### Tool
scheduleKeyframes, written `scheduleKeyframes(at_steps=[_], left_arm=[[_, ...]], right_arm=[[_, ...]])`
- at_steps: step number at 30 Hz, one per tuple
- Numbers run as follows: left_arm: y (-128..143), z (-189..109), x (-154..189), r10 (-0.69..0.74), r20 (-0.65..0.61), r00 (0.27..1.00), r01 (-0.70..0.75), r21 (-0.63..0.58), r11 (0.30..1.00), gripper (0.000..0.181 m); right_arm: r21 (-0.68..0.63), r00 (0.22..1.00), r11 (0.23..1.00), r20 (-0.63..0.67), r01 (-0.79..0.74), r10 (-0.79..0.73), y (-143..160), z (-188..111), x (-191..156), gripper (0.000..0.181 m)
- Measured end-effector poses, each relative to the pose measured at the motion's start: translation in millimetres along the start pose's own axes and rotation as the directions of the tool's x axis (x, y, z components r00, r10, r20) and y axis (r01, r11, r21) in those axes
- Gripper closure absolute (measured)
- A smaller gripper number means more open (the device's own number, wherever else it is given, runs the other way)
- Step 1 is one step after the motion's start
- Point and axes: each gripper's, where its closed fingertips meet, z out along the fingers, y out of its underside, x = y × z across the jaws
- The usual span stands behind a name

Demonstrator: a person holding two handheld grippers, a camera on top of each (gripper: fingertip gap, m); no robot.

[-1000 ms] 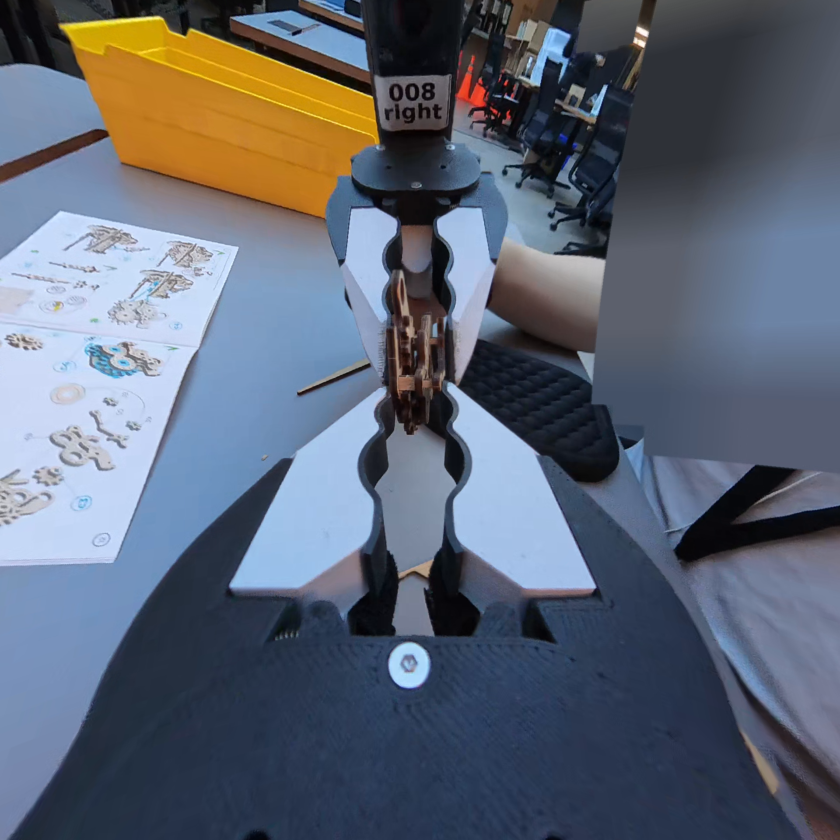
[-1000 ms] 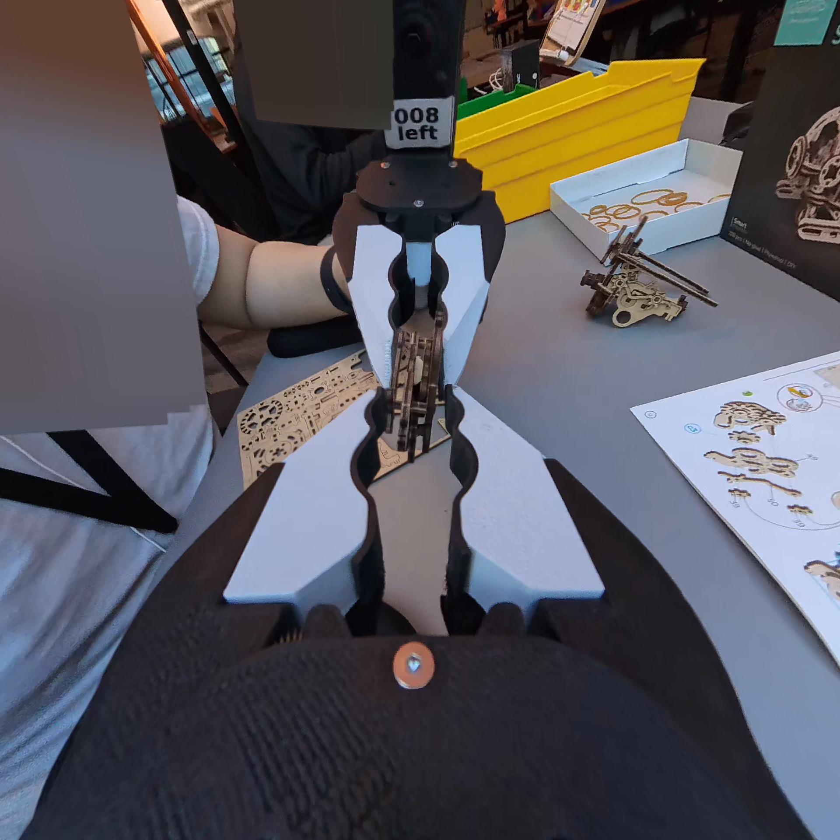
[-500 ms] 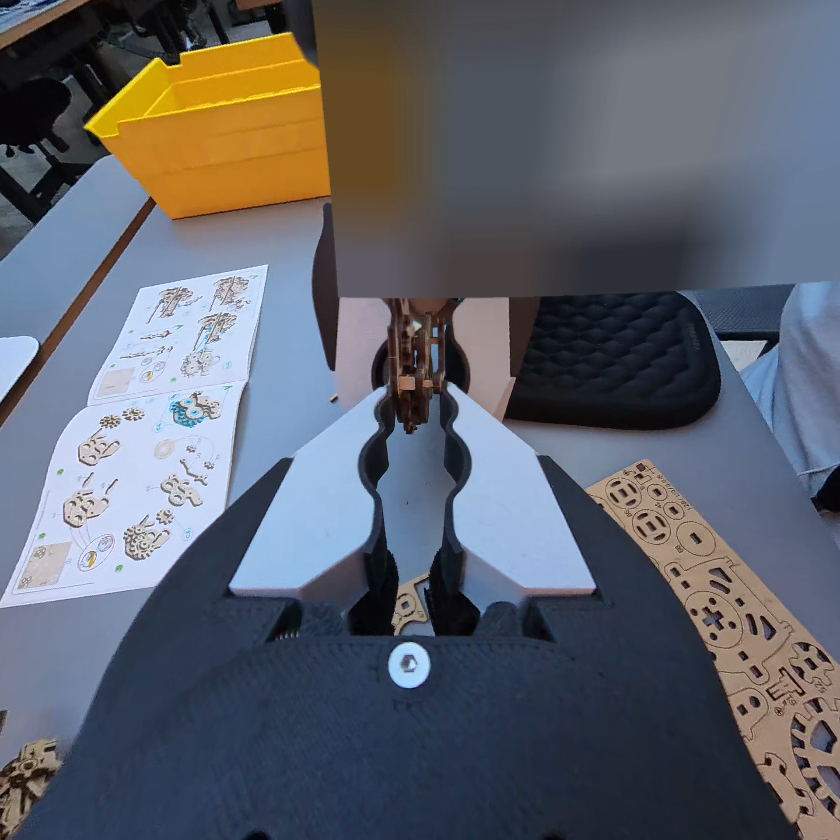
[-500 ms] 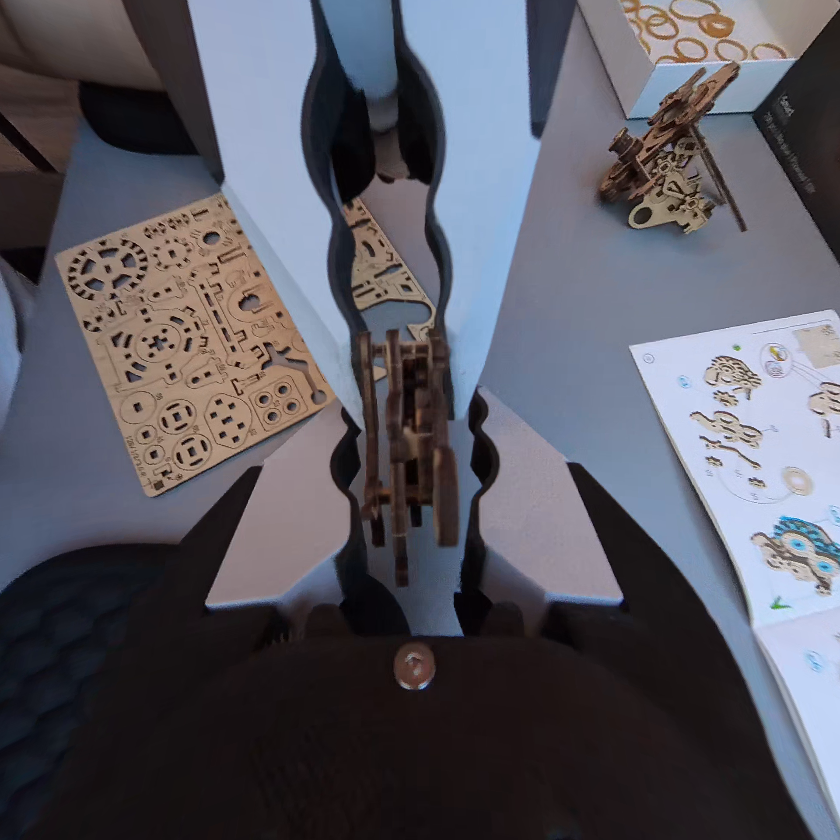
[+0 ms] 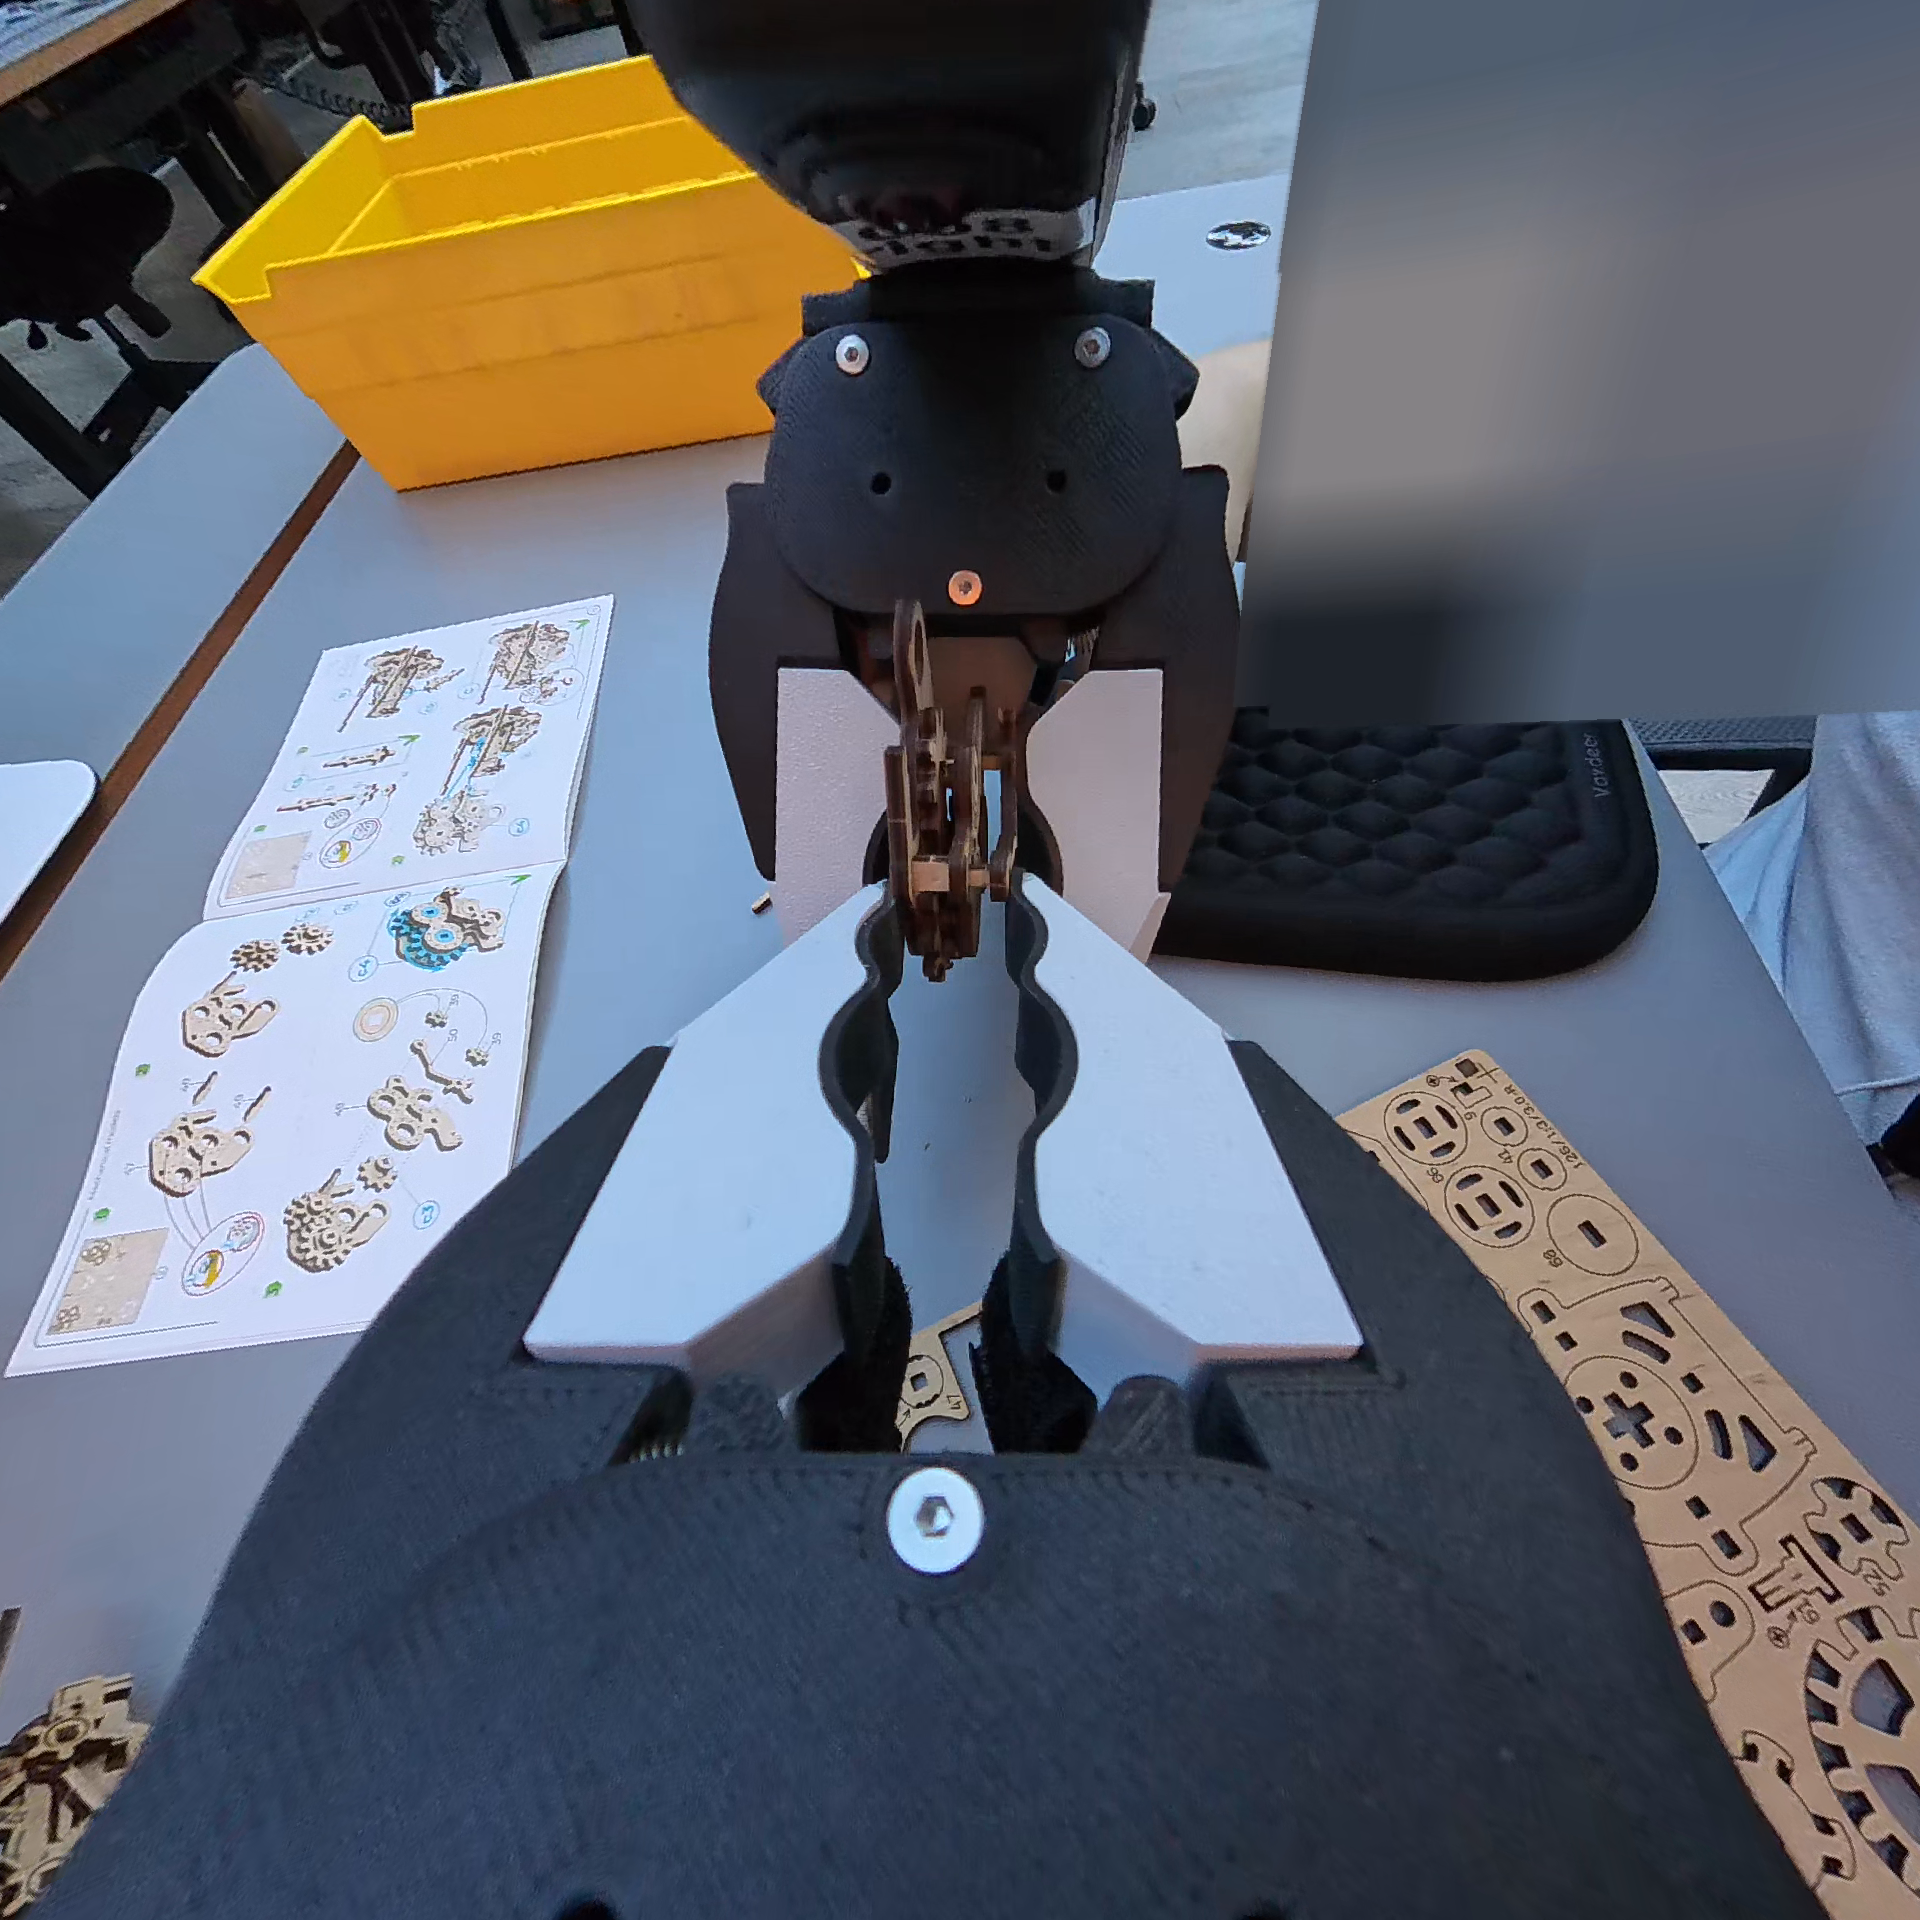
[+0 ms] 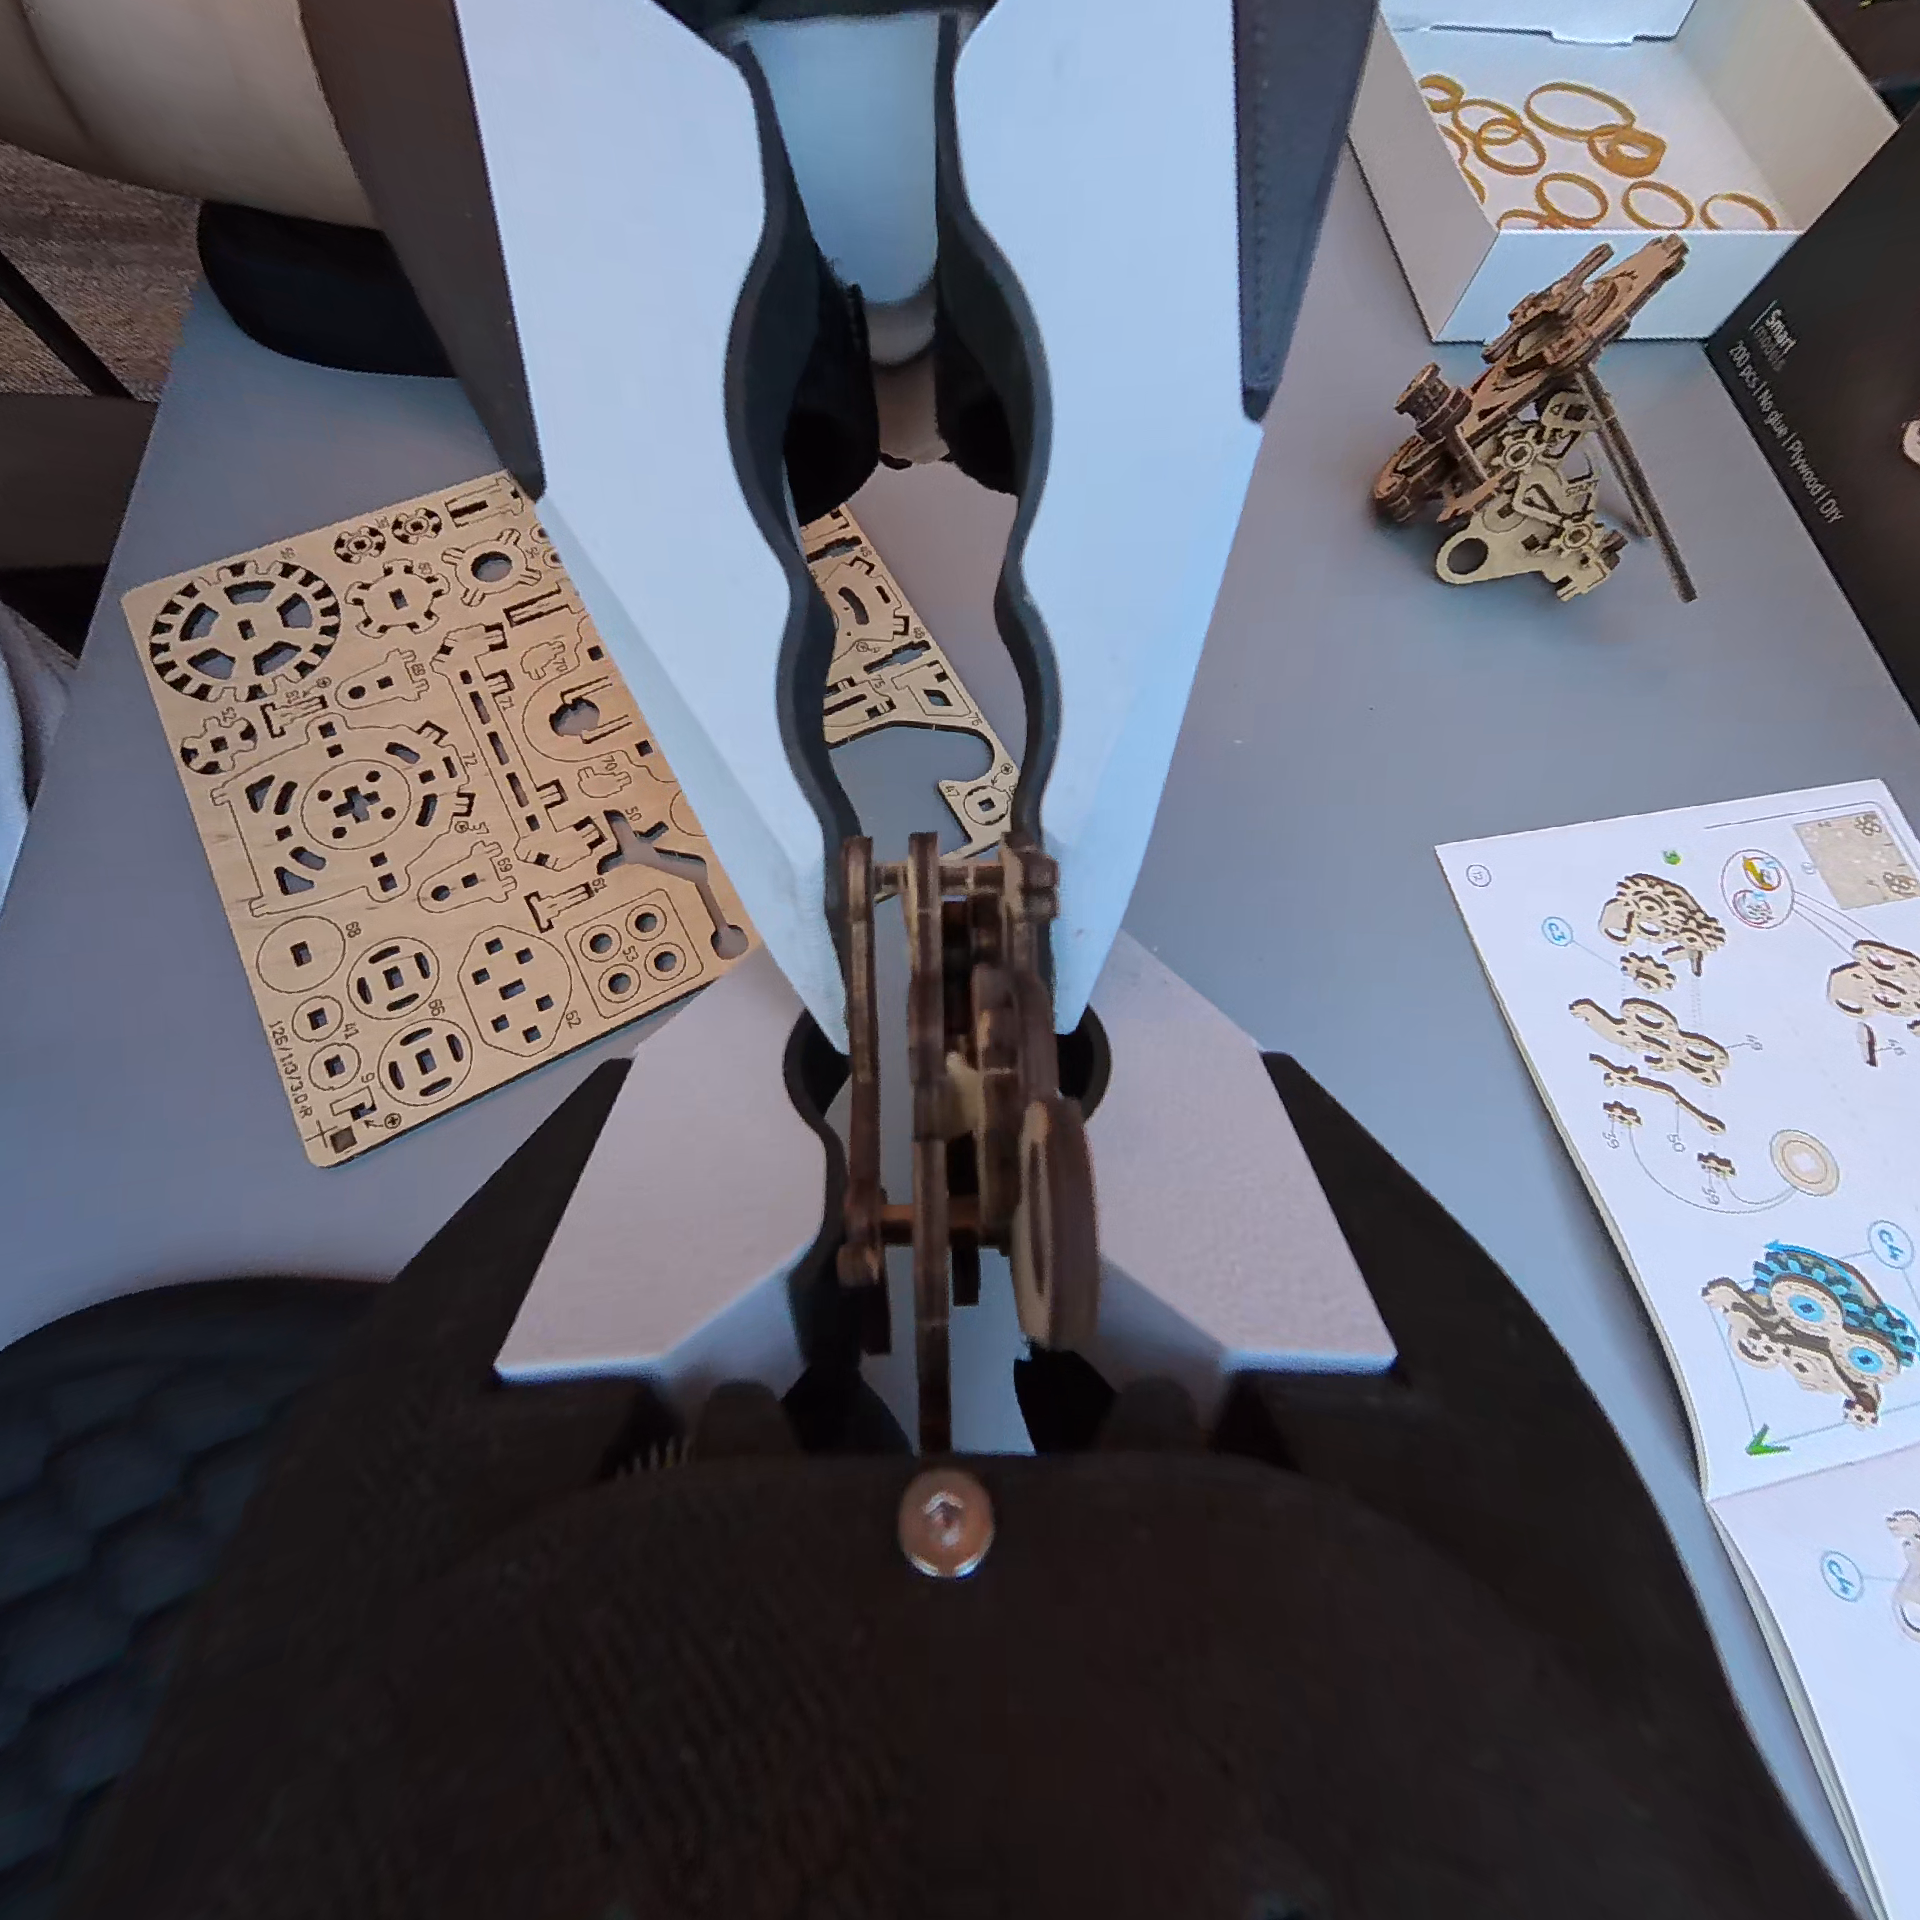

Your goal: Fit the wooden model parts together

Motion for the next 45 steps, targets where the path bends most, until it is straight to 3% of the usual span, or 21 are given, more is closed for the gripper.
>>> scheduleKeyframes(at_steps=[8, 12, 18, 26, 29, 35, 39, 42, 45], left_arm=[[4, 2, 1, 0.027, 0.005, 1.0, -0.027, -0.022, 0.999, 0.164], [6, 2, 1, 0.021, 0.002, 1.0, -0.021, -0.027, 0.999, 0.164], [10, 3, 3, 0.057, -0.004, 0.998, -0.057, -0.041, 0.998, 0.164], [12, -2, 9, 0.01, -0.098, 0.995, -0.009, 0.01, 1.0, 0.159], [19, -6, 4, 0.029, -0.082, 0.996, -0.031, -0.024, 0.999, 0.162], [10, -4, 6, 0.153, -0.023, 0.988, -0.152, 0.033, 0.988, 0.177], [12, -2, 3, 0.233, 0.031, 0.972, -0.233, 0.002, 0.972, 0.181], [21, -5, -4, 0.177, 0.023, 0.984, -0.174, -0.088, 0.981, 0.181], [29, -9, -12, 0.122, 0.06, 0.991, -0.109, -0.189, 0.976, 0.181]], right_arm=[[-0.052, 0.998, 0.998, -0.045, 0.043, -0.045, 8, 1, 4, 0.152], [-0.041, 0.998, 0.998, 0.04, -0.05, 0.051, 9, 3, -4, 0.15], [-0.096, 0.998, 0.993, -0.026, 0.062, -0.064, 16, 3, 1, 0.151], [0.0, 0.986, 0.988, -0.056, 0.155, -0.155, 5, 2, 2, 0.15], [0.04, 0.985, 0.986, -0.058, 0.164, -0.162, 0, -2, 2, 0.15], [0.125, 0.973, 0.966, -0.065, 0.228, -0.221, -13, -5, -4, 0.149], [0.14, 0.98, 0.97, -0.058, 0.197, -0.191, -10, -3, -1, 0.148], [0.057, 0.981, 0.984, -0.11, 0.169, -0.162, 1, -2, 14, 0.126], [0.054, 0.972, 0.979, -0.143, 0.195, -0.186, -3, -5, 16, 0.126]])
